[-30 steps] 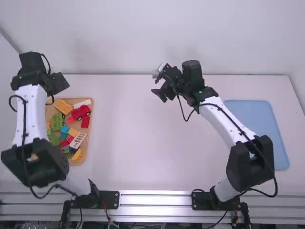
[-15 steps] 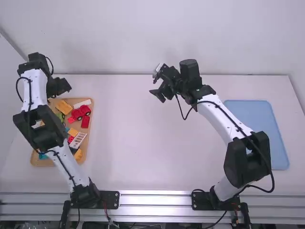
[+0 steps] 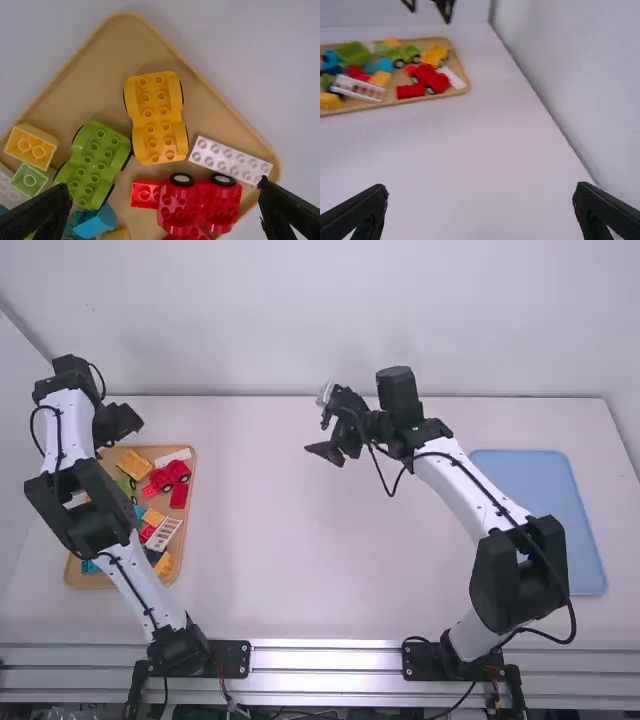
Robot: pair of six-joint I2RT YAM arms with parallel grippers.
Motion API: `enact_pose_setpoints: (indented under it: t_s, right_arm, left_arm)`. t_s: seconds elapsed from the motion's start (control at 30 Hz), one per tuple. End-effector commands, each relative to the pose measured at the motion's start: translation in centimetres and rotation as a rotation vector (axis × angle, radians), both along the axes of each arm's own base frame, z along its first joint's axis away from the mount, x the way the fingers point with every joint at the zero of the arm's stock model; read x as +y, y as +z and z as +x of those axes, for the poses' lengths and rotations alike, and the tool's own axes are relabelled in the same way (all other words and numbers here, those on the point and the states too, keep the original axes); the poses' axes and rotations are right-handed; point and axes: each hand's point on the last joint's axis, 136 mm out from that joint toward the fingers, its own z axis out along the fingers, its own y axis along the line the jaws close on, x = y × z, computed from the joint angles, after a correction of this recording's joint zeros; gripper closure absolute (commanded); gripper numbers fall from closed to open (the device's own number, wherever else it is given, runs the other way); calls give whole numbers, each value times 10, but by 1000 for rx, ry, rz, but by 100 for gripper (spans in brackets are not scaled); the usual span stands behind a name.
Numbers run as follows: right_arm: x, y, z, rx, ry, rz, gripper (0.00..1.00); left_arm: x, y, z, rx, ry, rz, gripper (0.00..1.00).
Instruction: Assemble lego blocks to make yellow taxi
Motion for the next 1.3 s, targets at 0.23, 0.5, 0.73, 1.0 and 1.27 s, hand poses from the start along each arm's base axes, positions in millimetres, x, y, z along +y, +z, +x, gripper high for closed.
enact_pose_setpoints:
  t_s: [0.23, 0.5, 0.73, 1.0, 1.27]
  right_arm:
    - [13, 52, -55, 14, 156, 85, 1]
    - [14, 33, -49, 15, 43, -39, 1]
    - [25, 22, -70, -37, 144, -102, 1]
    - [28, 19, -70, -42, 124, -125, 1]
    - [28, 19, -69, -44, 122, -126, 1]
  left_arm:
    - [-4, -7, 1, -14, 106, -42, 1]
    - [-1, -40, -10, 28, 137, -45, 1]
    - [-4, -57, -16, 51, 144, -56, 1]
    - [2, -61, -32, 94, 158, -75, 1]
    - [-3, -60, -28, 96, 103, -71, 1]
